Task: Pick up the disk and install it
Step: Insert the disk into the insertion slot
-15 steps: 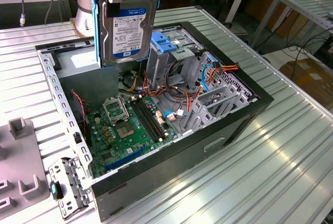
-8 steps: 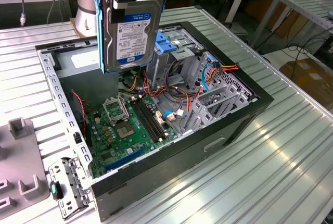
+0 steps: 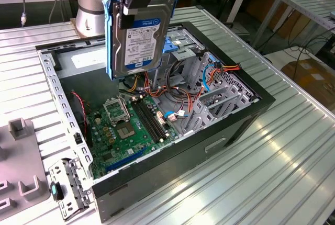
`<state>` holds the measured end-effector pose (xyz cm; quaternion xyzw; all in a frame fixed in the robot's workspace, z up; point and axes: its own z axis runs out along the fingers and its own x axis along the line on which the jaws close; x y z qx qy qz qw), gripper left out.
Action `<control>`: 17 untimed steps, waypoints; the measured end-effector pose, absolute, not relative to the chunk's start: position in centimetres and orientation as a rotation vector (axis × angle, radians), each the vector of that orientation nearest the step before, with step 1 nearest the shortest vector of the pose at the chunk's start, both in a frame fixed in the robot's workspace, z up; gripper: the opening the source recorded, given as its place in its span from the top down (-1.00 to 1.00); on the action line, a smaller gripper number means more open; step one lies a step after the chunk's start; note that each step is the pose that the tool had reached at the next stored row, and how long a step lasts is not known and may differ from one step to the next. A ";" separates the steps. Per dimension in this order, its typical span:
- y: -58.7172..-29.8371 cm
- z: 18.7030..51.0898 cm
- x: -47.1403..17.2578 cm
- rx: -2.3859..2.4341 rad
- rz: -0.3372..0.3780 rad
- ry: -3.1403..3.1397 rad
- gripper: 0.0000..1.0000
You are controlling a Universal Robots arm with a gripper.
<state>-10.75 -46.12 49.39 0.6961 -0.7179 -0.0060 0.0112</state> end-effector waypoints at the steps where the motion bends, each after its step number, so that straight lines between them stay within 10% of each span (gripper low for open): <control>1: -46.1 49.4 -10.4 2.171 -0.019 -2.239 0.26; 17: -46.1 49.4 -8.3 2.171 -0.019 -2.239 0.26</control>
